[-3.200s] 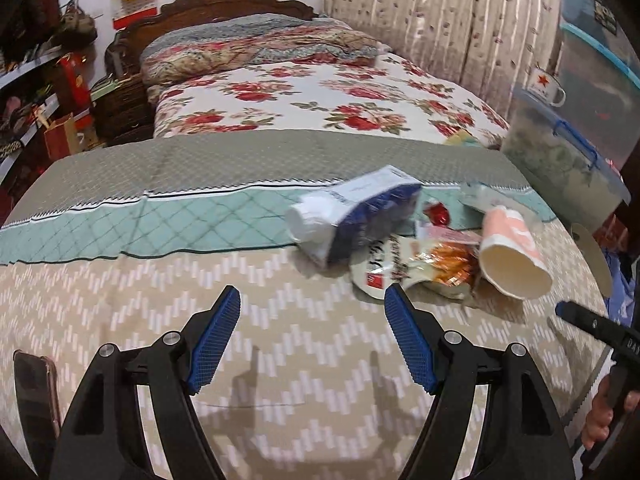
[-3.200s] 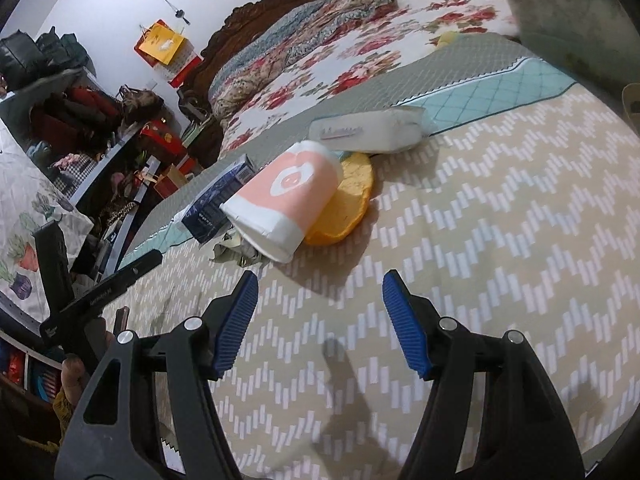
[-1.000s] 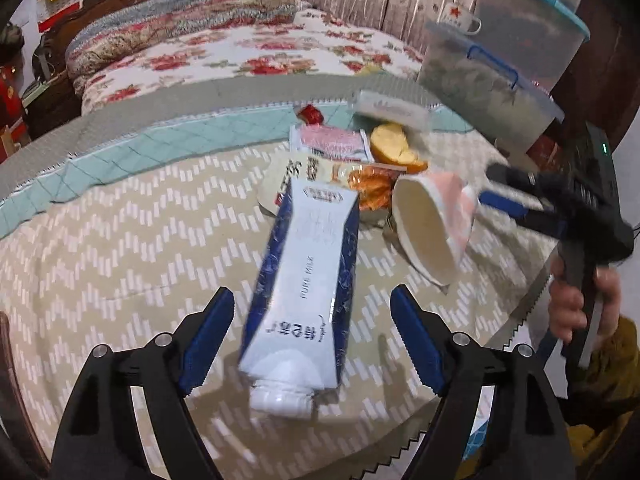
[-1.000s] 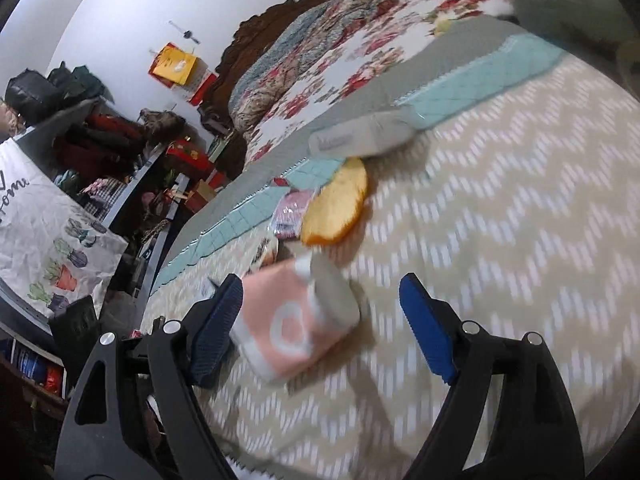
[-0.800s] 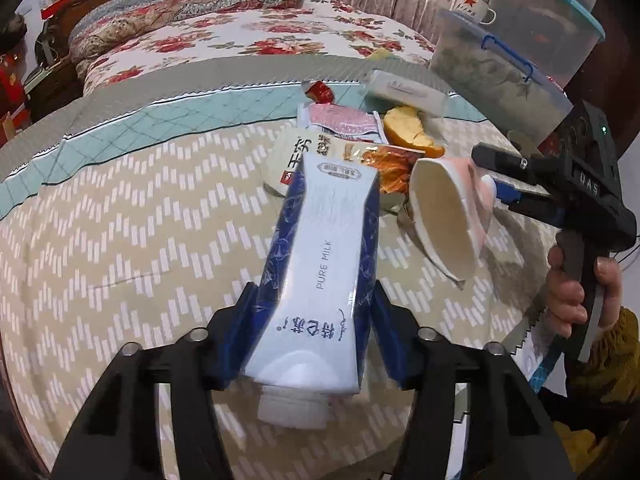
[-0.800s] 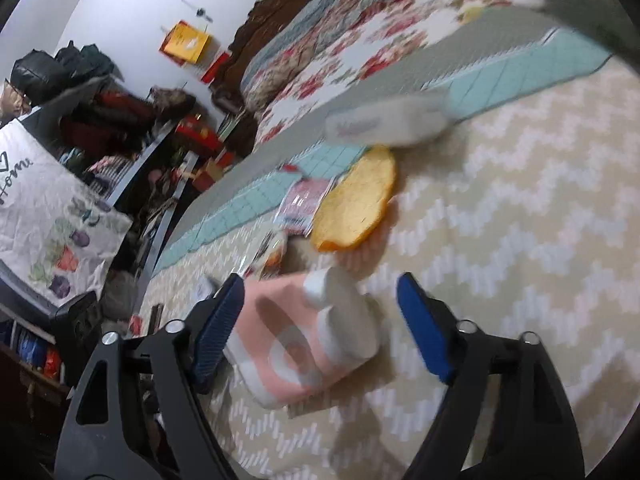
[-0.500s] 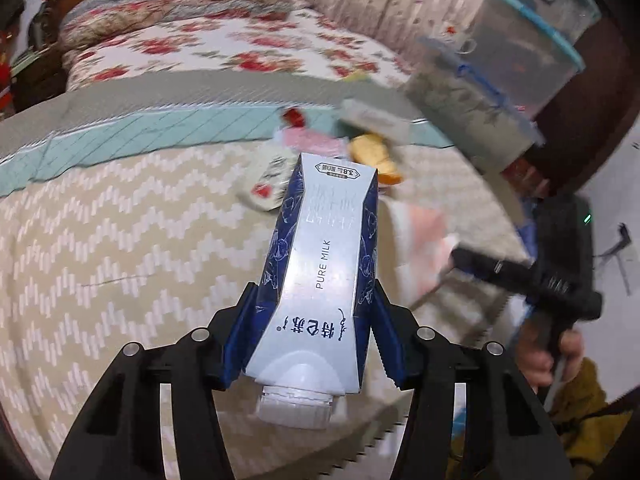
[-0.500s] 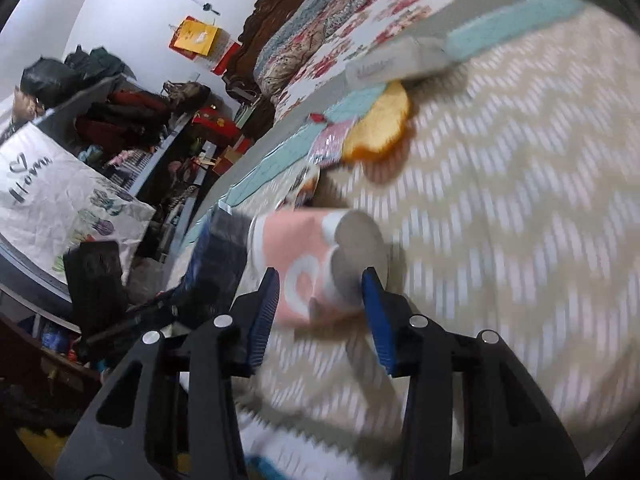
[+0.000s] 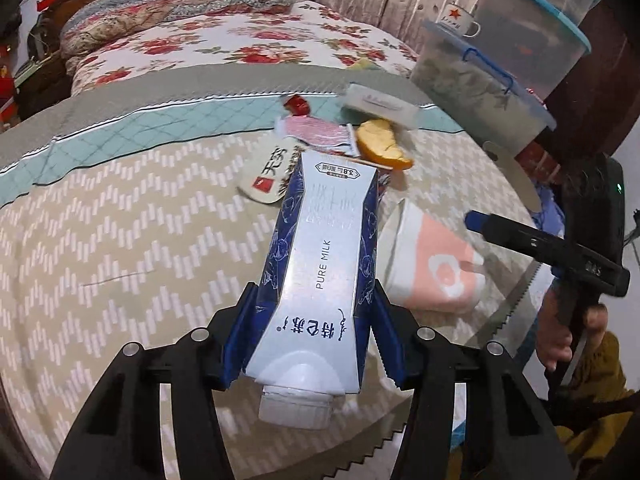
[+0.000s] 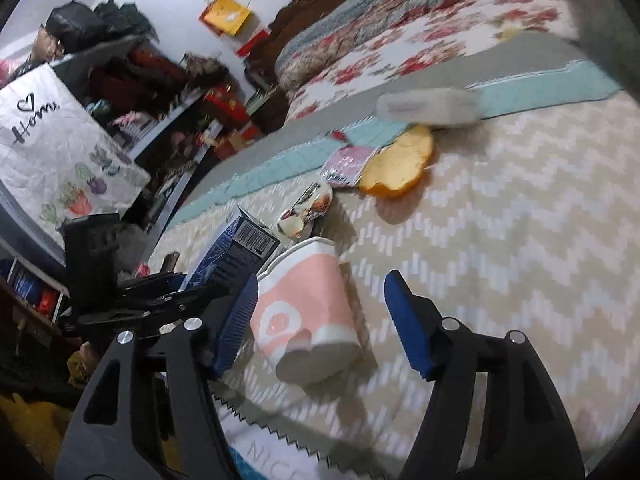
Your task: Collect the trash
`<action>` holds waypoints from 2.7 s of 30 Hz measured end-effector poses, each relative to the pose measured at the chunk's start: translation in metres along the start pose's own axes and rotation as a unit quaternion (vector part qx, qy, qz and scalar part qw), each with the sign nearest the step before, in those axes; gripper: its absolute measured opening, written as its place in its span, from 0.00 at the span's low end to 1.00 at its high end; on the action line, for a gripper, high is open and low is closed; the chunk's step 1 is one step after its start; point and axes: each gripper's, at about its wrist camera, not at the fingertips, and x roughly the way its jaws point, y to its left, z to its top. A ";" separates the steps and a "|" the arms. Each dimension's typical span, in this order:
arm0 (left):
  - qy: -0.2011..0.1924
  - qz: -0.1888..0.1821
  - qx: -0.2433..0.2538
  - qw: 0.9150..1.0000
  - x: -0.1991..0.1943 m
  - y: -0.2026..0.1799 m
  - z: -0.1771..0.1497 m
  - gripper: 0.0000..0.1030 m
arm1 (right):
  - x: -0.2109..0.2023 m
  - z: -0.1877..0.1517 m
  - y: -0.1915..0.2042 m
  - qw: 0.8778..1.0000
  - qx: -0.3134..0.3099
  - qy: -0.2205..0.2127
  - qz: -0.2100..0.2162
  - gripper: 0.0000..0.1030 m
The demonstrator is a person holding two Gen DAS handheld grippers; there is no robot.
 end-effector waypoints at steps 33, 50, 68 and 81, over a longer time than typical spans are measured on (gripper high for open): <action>0.016 -0.079 0.179 0.981 0.030 -0.155 0.096 0.50 | -0.139 -0.052 -0.117 0.957 0.191 -0.200 -0.085 0.40; 0.066 -0.151 0.202 0.965 0.223 -0.402 0.212 0.76 | -0.251 -0.024 -0.252 0.878 0.251 -0.285 -0.291 0.76; -0.023 -0.072 0.139 0.987 0.061 -0.150 0.118 0.76 | -0.175 0.002 -0.141 0.937 0.161 -0.255 -0.174 0.61; -0.049 0.008 -0.022 0.999 0.017 0.027 0.067 0.71 | 0.023 0.049 -0.059 0.992 0.116 -0.038 -0.034 0.49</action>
